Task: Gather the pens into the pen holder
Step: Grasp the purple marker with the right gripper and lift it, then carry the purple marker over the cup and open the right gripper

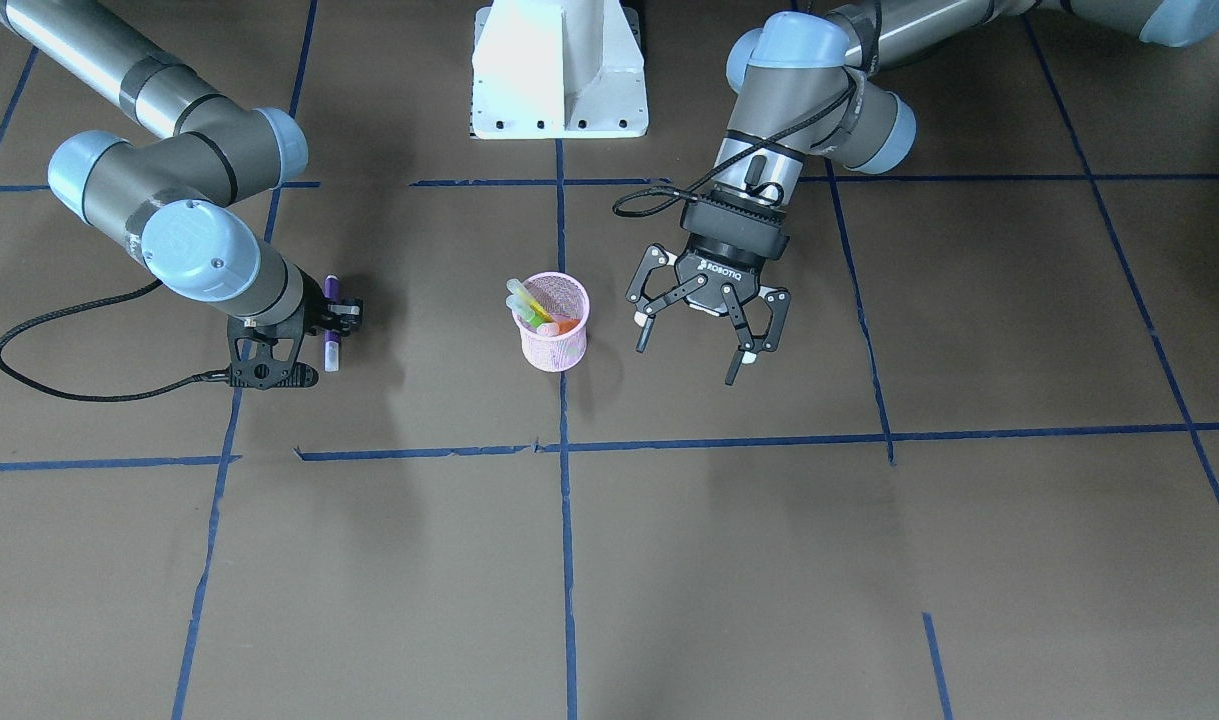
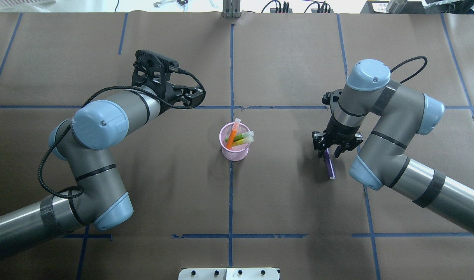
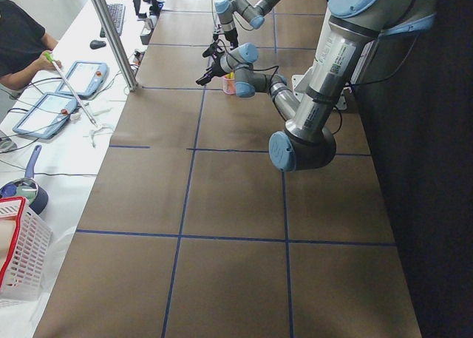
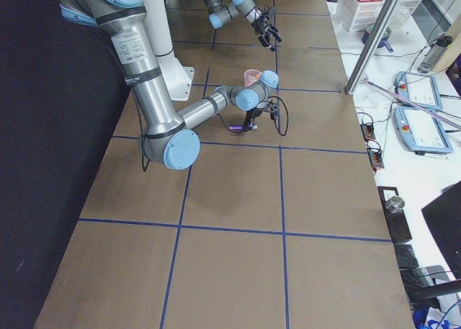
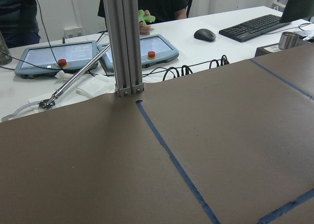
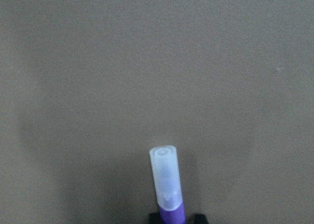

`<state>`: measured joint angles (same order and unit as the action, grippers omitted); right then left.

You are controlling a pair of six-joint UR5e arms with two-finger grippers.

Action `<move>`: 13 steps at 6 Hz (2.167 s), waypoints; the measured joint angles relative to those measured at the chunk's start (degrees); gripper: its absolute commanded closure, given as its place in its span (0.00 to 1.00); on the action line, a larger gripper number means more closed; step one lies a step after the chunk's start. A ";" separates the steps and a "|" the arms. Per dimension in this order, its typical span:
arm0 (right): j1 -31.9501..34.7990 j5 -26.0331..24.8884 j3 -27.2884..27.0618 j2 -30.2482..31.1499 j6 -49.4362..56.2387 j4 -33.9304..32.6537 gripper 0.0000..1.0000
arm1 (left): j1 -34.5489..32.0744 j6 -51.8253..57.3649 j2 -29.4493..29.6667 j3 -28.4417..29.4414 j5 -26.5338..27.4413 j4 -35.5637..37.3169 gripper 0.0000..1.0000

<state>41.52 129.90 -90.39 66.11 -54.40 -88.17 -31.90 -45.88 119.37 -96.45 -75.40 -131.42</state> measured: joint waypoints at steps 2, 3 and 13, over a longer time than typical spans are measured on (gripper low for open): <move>0.51 1.40 -0.25 -0.31 1.09 -0.42 1.00 | -0.04 0.00 -0.07 -0.05 -0.01 -0.11 0.00; 0.94 1.71 -1.31 -1.01 0.80 -0.48 1.00 | -0.07 0.02 -0.60 -0.25 -0.01 -0.22 0.00; -23.07 -67.66 -18.21 -12.71 -25.65 3.33 1.00 | -11.30 15.42 -4.24 0.36 -14.30 26.93 0.00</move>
<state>18.45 62.23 -108.60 53.39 -80.06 -84.84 -43.20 -30.45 115.13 -96.09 -89.70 -104.49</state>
